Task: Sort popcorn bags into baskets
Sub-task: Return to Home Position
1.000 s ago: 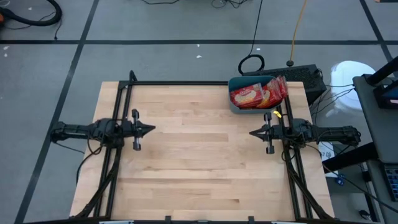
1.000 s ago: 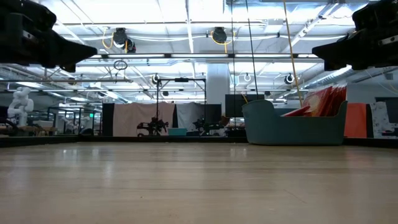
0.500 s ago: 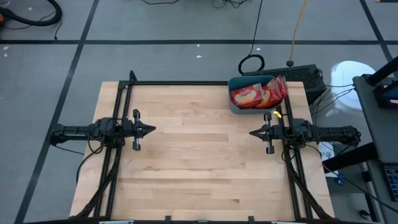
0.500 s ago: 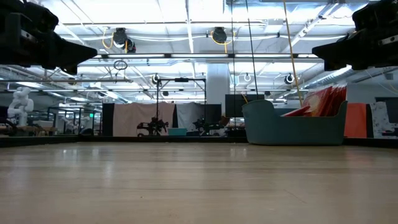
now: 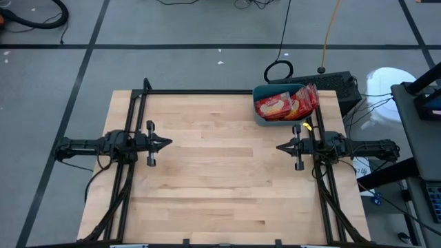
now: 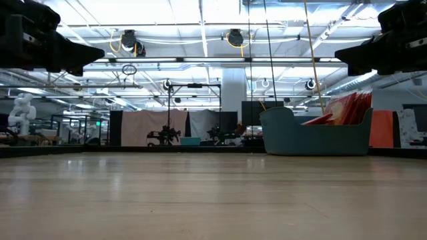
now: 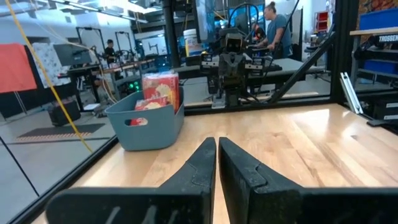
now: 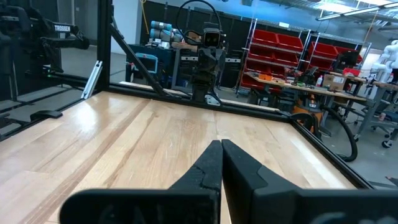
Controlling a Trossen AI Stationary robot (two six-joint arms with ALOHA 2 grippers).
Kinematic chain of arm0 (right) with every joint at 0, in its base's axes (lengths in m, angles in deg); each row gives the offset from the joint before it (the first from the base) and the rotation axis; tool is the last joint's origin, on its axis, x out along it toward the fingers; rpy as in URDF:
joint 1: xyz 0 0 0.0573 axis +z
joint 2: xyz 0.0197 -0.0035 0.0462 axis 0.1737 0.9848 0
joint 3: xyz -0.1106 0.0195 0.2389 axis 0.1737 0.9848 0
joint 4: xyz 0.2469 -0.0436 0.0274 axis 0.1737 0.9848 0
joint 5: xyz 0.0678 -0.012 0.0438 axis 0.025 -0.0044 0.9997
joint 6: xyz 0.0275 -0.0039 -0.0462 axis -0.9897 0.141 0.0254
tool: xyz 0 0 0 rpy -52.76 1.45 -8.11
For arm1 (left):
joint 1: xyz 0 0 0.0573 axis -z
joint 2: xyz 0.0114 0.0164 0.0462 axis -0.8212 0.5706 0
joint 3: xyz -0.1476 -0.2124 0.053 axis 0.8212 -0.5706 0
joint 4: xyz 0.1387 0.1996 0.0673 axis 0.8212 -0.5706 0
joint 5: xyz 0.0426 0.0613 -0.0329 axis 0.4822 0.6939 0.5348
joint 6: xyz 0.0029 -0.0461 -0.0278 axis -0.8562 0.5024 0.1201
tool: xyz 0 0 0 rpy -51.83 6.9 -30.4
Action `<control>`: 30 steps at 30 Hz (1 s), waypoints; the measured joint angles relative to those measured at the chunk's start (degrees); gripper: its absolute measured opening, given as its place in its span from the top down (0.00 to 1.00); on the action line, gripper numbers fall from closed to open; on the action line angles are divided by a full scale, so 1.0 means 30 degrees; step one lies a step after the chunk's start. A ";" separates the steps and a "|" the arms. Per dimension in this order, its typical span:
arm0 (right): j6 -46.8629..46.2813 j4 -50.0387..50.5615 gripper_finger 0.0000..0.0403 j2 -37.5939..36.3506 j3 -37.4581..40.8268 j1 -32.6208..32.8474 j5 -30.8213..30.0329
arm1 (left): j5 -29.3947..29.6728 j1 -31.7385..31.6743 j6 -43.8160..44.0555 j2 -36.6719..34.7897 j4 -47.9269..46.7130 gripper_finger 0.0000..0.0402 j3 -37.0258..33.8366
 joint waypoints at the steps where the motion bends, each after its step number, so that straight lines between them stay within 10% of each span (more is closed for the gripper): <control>1: 0.0000 0.0000 1.00 0.0000 -0.0002 0.0000 0.0005 | 0.0000 0.0000 -0.0032 0.0000 0.0005 0.94 0.0000; 30: 0.0000 0.0000 1.00 0.0000 -0.0001 0.0000 0.0005 | -0.0015 0.0000 -0.0048 0.0000 0.0193 0.94 0.0000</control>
